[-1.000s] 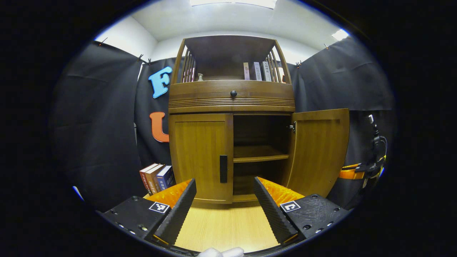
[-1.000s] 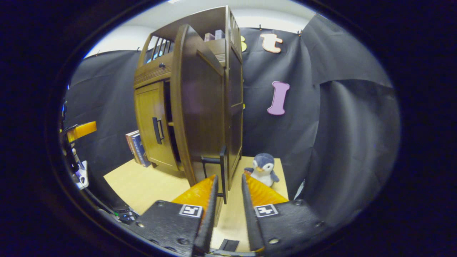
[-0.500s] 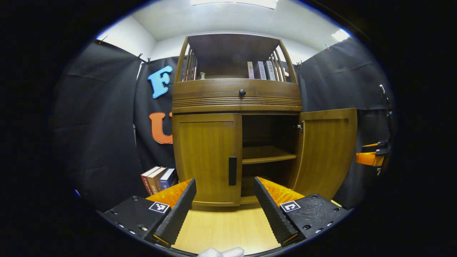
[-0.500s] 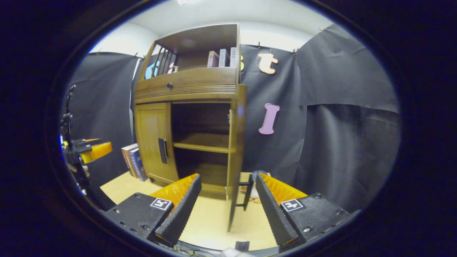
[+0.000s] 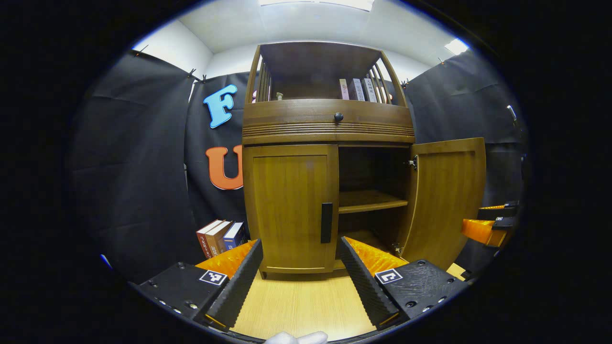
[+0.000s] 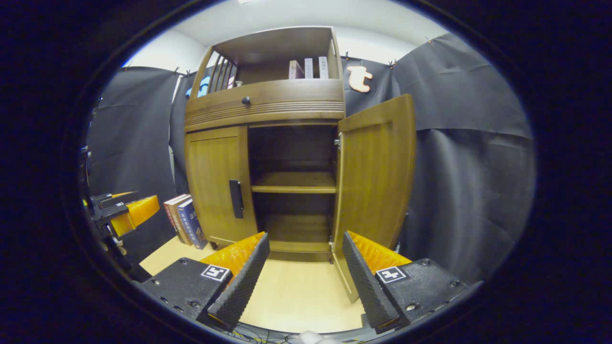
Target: Open the right door of the double-door shoe cabinet with the right hand, and open the left door with the left hand.
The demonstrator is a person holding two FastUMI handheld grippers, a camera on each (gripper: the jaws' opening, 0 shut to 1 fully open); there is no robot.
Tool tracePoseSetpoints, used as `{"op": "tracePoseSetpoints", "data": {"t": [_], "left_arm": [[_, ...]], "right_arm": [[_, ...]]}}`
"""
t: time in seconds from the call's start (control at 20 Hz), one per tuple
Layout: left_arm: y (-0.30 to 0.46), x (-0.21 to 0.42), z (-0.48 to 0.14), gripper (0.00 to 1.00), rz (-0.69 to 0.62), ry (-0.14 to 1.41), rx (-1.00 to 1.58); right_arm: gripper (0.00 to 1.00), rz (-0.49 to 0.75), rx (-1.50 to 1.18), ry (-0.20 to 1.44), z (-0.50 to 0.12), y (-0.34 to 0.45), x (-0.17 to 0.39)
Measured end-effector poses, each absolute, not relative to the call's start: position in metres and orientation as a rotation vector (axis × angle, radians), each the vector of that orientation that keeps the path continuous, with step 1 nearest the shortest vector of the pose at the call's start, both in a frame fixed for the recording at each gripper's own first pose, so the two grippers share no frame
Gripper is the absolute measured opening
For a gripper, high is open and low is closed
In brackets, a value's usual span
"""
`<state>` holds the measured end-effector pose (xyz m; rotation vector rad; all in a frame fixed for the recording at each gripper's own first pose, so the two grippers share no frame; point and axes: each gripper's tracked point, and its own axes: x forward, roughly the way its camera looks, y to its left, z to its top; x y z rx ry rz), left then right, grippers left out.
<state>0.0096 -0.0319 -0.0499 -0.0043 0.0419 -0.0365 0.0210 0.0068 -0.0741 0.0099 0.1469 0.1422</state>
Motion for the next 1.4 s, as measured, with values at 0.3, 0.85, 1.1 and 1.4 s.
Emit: {"op": "tracePoseSetpoints", "data": {"t": [0.3, 0.85, 1.1, 1.4], "left_arm": [[-0.043, 0.052, -0.051, 0.96, -0.075, 0.003, -0.012], [-0.105, 0.218, -0.075, 0.96, -0.133, -0.022, -0.025], [-0.112, 0.269, -0.111, 1.00, -0.116, 0.043, -0.039], [-0.109, 0.293, -0.119, 0.64, -0.128, 0.030, -0.074]], "right_arm": [[0.96, 0.112, 0.001, 0.144, -0.056, 0.005, 0.021], [0.96, 0.045, -0.067, 0.159, -0.030, -0.025, 0.011], [0.97, 0.008, -0.087, 0.192, -0.037, -0.044, 0.009], [0.96, -0.013, -0.090, 0.209, -0.041, -0.056, 0.010]]}}
